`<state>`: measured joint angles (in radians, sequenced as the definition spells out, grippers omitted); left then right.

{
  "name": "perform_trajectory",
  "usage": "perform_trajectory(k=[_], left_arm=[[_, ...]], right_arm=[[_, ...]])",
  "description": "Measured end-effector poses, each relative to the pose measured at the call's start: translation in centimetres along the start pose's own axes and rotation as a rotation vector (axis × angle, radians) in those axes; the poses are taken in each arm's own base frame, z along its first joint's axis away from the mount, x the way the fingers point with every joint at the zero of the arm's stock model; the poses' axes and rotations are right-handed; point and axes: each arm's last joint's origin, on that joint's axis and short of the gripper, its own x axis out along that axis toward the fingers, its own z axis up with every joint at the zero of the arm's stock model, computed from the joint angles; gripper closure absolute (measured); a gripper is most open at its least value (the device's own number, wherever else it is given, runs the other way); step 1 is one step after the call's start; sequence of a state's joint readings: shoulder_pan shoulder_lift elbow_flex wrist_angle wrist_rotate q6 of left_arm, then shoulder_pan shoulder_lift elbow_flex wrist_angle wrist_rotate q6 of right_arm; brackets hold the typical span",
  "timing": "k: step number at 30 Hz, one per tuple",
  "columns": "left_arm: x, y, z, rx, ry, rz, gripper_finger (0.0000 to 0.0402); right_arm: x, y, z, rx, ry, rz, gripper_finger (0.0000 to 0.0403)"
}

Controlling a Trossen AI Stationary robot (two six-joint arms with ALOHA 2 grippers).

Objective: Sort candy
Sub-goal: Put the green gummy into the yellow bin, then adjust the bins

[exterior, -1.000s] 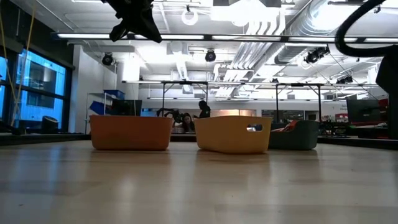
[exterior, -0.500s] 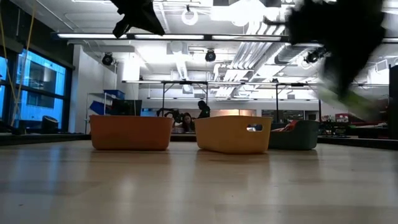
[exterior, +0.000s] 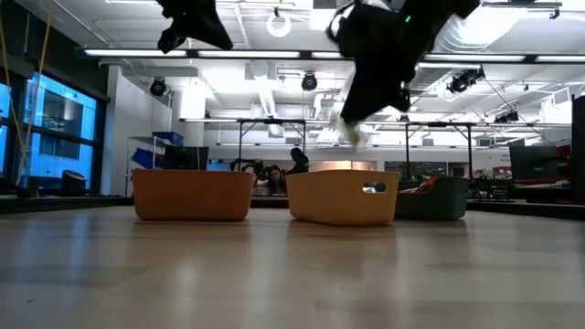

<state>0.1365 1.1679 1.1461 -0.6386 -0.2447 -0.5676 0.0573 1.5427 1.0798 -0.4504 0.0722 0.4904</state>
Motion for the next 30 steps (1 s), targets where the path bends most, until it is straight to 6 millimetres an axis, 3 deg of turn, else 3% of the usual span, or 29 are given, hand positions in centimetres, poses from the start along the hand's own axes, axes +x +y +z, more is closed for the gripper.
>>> perform_trajectory(k=[3,7,12,17,22,26,30], left_arm=[[-0.1,-0.2,-0.6,0.021,0.044,0.008,0.0401],[-0.3,-0.2,-1.4,0.05,0.079,0.06,0.0401],[0.4,0.5,-3.3,0.049,0.13,0.167,0.0402],[2.9,1.6,-7.9,-0.081,0.281,0.161,0.0402],[5.4,1.4,-11.3,-0.252,0.221,0.017,0.0402],[7.6,2.1,-13.1,-0.375,0.184,0.008,0.0402],[9.7,2.3,-13.1,-0.422,0.196,0.017,0.0402]], right_arm=[[1.1,-0.8,0.2,0.016,0.015,-0.016,0.0279],[1.0,-1.9,0.7,0.012,0.029,-0.001,0.023],[-0.1,-3.2,1.3,0.048,0.043,0.038,0.0219],[-1.1,-4.0,1.7,0.023,0.017,0.013,0.0272],[-1.1,-4.6,2.2,-0.002,-0.02,0.0,0.0383],[-0.5,-5.3,3.0,0.031,-0.069,0.0,0.0396],[-0.3,-6.2,4.1,0.108,-0.155,0.014,0.0399]])
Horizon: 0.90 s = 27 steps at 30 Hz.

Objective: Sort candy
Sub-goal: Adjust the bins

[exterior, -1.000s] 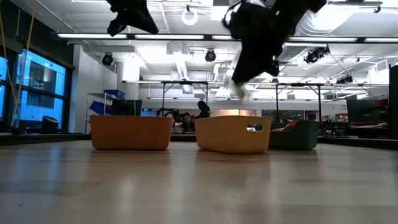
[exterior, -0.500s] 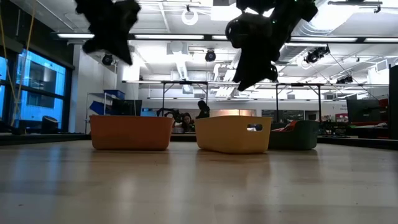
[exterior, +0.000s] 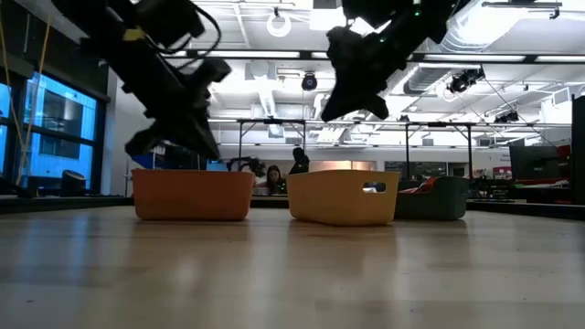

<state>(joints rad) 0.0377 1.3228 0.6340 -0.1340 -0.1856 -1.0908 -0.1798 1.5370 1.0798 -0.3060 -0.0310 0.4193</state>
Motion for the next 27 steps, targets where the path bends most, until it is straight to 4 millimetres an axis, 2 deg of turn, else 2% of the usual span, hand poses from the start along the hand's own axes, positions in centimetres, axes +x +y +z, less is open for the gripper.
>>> perform_trajectory(k=[5,11,15,19,23,27], left_arm=[[1.7,-1.2,0.1,0.113,0.134,0.05,0.0401],[2.4,-2.0,-1.3,0.269,0.311,0.168,0.0402],[1.5,-1.2,-2.8,0.361,0.435,0.264,0.0402],[-0.5,0.1,-3.0,0.476,0.515,0.409,0.0402],[-2.2,1.5,-1.8,0.581,0.468,0.573,0.0402],[-2.7,1.9,0.3,0.58,0.372,0.567,0.0401]], right_arm=[[0.0,-0.6,0.7,0.044,-0.041,0.004,0.0401],[0.0,-0.8,0.7,0.073,-0.037,-0.001,0.0402],[0.0,-0.6,0.6,0.073,-0.035,0.003,0.0402],[0.0,-0.5,0.6,0.077,-0.033,0.005,0.0403],[0.0,-0.5,0.6,0.077,-0.035,0.006,0.0403],[0.0,-0.5,0.6,0.077,-0.036,0.006,0.0403]])
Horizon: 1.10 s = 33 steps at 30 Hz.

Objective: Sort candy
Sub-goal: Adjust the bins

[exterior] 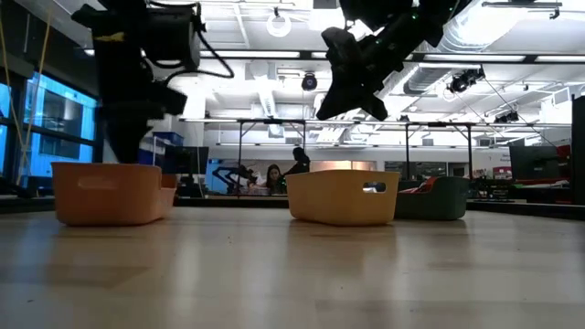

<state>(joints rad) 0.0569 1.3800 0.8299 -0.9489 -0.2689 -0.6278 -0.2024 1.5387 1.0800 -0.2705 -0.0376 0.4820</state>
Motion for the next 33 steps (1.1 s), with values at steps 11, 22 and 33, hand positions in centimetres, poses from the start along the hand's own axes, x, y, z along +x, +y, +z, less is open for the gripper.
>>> perform_trajectory(k=[11,22,33], left_arm=[[-4.6,1.4,3.1,-0.035,-0.283,-0.13,0.0401],[-6.9,0.3,1.8,-0.081,-0.425,-0.127,0.0401],[-7.2,-0.5,1.9,-0.126,-0.469,-0.18,0.0401]], right_arm=[[-0.1,0.7,-1.5,0.012,0.184,0.117,0.0403],[-2.0,-4.6,-3.8,0.065,0.358,-0.6,0.0403],[-4.0,-13.7,-1.2,0.257,0.391,-0.675,0.0403]])
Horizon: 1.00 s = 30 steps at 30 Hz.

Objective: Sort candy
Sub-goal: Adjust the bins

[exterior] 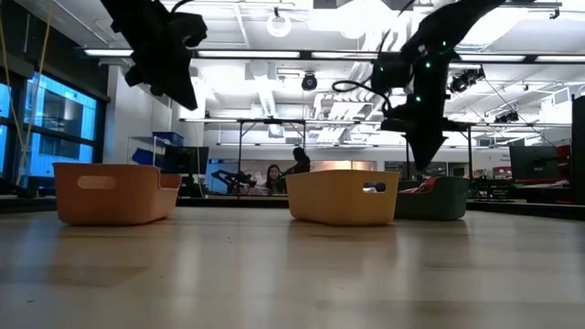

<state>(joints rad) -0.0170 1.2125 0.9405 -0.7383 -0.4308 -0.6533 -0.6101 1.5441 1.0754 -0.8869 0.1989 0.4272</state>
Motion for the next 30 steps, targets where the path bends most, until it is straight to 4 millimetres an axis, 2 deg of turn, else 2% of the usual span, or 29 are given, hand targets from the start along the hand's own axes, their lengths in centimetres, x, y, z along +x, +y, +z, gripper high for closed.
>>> perform_trajectory(k=[3,8,12,18,21,30], left_arm=[[-0.2,-0.4,-0.3,0.016,0.0,-0.013,0.0402],[-0.3,-0.7,-0.7,0.009,-0.007,-0.012,0.0401],[-0.2,-0.7,-0.8,0.001,-0.006,-0.007,0.0402],[-0.2,-0.7,-0.8,0.013,-0.005,-0.006,0.0402],[-0.2,-0.7,-0.8,0.018,-0.005,-0.005,0.0402],[-0.2,-0.5,-0.9,0.094,-0.002,0.017,0.0401]], right_arm=[[1.0,-0.3,-0.6,-0.013,0.052,0.018,0.0403],[3.8,-0.1,-3.8,0.015,0.157,0.02,0.0403],[5.0,1.4,-6.1,0.05,0.195,0.117,0.0403],[5.1,4.9,-9.3,0.042,0.177,0.185,0.0403],[4.5,6.7,-10.7,0.034,0.165,0.209,0.0403],[2.6,11.7,-14.2,0.054,0.148,0.435,0.0403]])
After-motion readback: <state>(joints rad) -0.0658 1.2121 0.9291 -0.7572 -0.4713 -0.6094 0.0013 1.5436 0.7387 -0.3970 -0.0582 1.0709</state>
